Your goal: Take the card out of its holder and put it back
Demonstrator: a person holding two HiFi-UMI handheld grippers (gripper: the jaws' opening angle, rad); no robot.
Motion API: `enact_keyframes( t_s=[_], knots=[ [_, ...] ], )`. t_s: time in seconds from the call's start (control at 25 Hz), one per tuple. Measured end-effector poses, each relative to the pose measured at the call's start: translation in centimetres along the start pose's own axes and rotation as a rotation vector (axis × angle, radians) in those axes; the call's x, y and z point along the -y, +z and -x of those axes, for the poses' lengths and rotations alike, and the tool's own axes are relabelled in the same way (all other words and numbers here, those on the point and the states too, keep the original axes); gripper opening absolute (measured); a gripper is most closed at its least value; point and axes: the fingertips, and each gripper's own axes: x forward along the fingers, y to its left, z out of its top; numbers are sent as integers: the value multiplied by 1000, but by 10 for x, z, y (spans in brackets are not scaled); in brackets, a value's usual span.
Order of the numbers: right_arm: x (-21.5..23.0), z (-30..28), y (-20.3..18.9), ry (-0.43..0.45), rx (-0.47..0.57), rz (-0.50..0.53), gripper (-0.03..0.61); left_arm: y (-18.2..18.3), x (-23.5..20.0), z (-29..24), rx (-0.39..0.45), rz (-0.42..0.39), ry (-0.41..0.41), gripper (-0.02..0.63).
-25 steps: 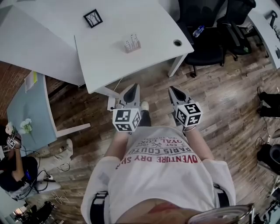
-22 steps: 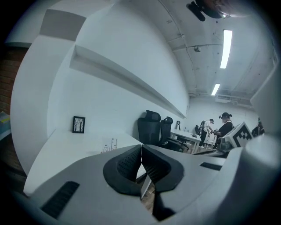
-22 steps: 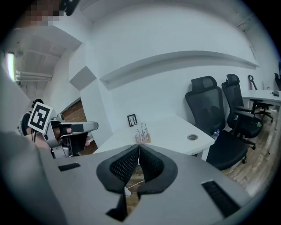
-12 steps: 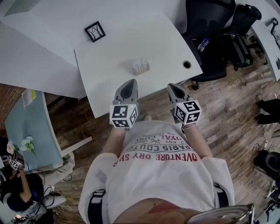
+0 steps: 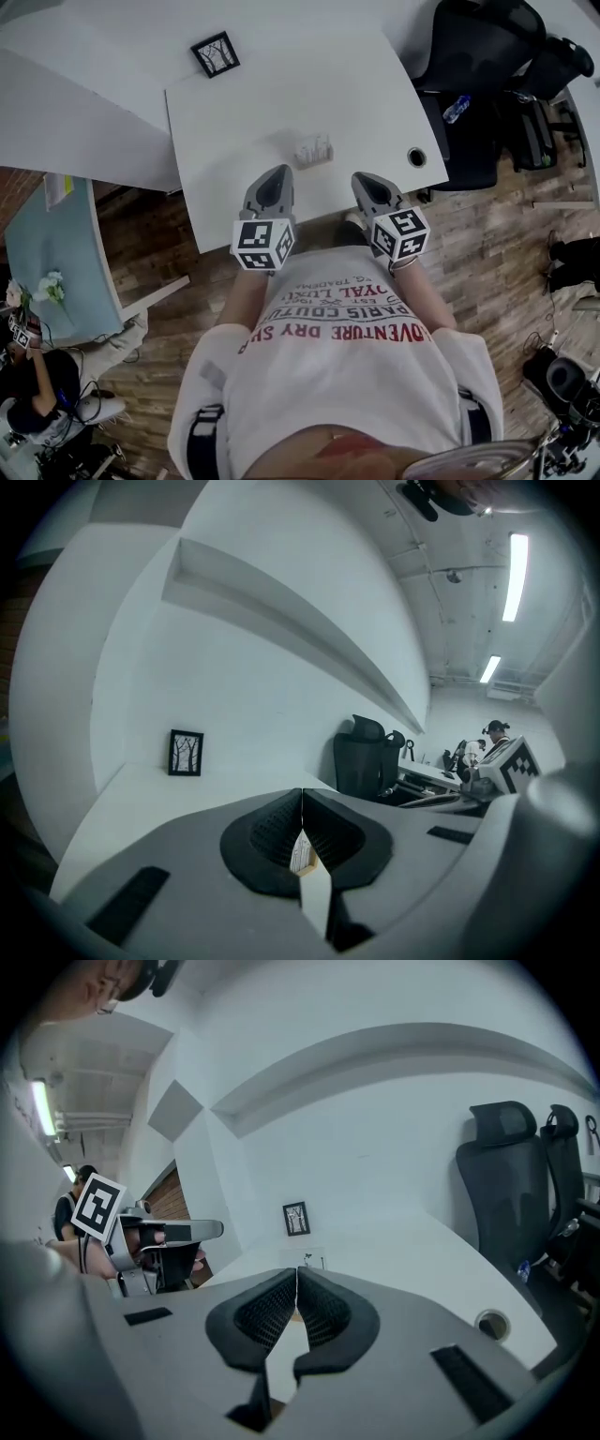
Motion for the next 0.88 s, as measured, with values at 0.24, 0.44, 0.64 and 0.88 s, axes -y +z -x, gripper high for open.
enact_keyframes(
  t_s=[0.24, 0.44, 0.64, 0.88],
  knots=[
    [27, -43, 18, 127, -46, 33, 26, 6, -17, -22, 7, 45, 138, 25],
    [48, -69, 34, 253, -58, 63, 26, 3, -23, -35, 7, 91, 271, 25],
    [53, -91, 32, 387, -86, 139, 28, -8, -27, -44, -13, 124, 346, 25],
    [40, -110, 22, 607, -120, 307, 163, -18, -32, -51, -40, 120, 419, 25]
  ],
)
